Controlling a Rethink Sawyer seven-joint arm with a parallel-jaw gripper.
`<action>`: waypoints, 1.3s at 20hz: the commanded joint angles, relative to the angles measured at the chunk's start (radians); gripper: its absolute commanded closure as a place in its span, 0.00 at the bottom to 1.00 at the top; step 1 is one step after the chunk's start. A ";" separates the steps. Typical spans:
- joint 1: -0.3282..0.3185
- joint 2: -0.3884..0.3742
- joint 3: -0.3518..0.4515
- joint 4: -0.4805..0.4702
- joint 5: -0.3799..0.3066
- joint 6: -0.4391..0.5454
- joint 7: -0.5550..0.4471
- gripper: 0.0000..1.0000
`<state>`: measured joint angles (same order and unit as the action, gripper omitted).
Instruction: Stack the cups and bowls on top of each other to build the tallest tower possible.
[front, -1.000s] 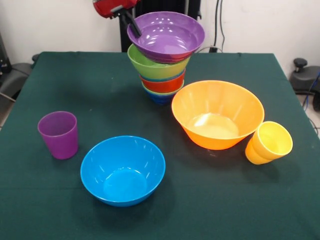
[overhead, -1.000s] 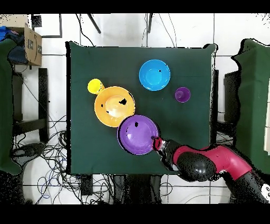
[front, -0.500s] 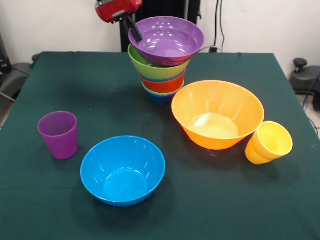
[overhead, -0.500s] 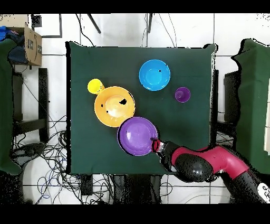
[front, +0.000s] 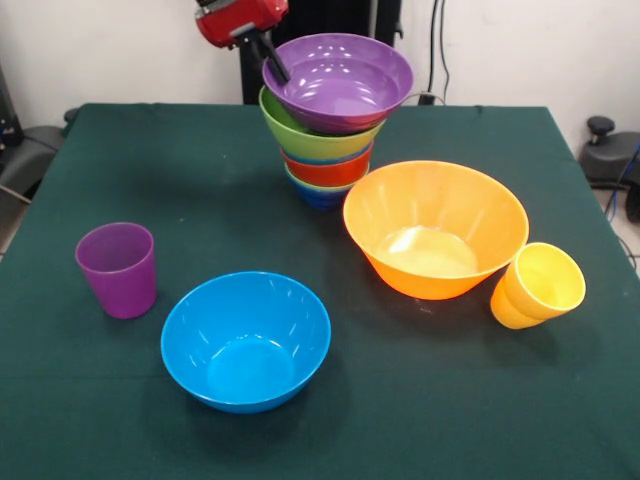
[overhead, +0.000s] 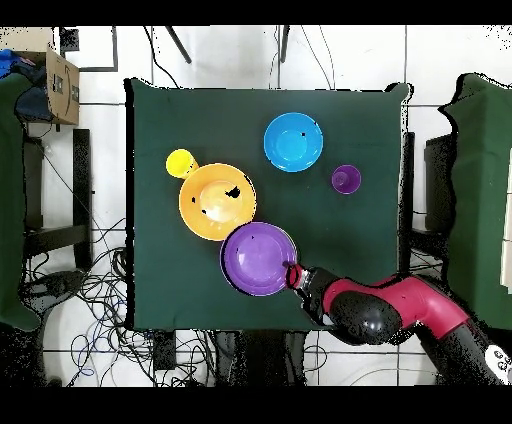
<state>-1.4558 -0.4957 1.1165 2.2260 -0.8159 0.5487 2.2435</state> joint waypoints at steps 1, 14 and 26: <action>0.037 0.061 -0.063 -0.030 -0.117 -0.034 -0.205 1.00; 0.035 0.077 -0.078 -0.065 -0.163 -0.029 -0.220 1.00; 0.025 0.033 -0.033 -0.063 -0.111 0.007 -0.243 1.00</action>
<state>-1.4560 -0.4584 1.1068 2.2237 -0.8645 0.5323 2.2435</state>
